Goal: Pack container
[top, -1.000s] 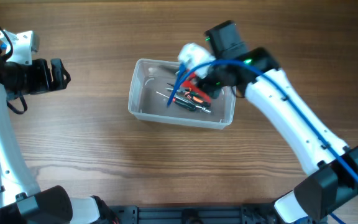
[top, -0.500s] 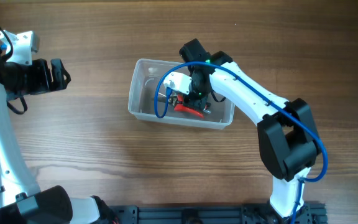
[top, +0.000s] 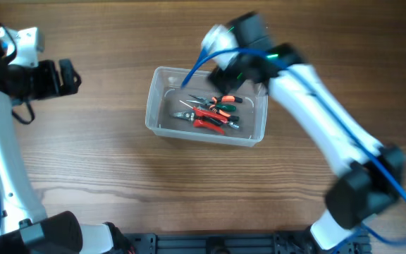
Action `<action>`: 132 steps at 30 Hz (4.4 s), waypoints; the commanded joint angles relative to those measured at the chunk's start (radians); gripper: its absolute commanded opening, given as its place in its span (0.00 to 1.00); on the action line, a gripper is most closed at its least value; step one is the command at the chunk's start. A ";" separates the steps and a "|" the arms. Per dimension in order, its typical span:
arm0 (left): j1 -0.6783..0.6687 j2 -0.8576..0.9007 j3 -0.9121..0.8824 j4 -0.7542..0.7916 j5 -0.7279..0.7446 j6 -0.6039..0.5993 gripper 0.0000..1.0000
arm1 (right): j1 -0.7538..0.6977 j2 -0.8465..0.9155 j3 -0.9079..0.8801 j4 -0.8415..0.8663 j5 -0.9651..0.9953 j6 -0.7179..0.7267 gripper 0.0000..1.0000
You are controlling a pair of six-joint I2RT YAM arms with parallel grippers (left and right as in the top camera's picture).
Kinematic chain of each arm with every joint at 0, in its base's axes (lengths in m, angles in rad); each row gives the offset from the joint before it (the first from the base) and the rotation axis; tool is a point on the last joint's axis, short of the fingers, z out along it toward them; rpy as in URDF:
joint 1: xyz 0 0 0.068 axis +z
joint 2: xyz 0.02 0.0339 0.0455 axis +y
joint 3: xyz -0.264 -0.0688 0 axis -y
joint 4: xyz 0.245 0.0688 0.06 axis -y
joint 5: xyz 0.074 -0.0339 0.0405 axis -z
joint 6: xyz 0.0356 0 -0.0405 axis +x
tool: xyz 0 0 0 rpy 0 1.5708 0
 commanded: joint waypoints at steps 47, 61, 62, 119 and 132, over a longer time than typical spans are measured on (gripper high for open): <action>-0.242 -0.914 -1.192 0.850 -0.307 -0.036 1.00 | -0.499 -1.080 -1.144 0.565 -0.004 0.101 1.00; -0.242 -0.914 -1.192 0.737 -0.307 -0.036 1.00 | -0.499 -0.893 -1.145 0.541 -0.008 0.101 1.00; -0.242 -0.914 -1.192 0.737 -0.307 -0.036 1.00 | -0.499 -0.890 -1.145 0.534 -0.008 0.101 1.00; -0.242 -0.914 -1.192 0.737 -0.307 -0.036 1.00 | -0.395 -1.784 -1.630 0.738 0.033 0.363 1.00; -0.242 -0.914 -1.192 0.737 -0.307 -0.036 1.00 | -0.395 -1.784 -1.630 0.738 0.033 0.362 1.00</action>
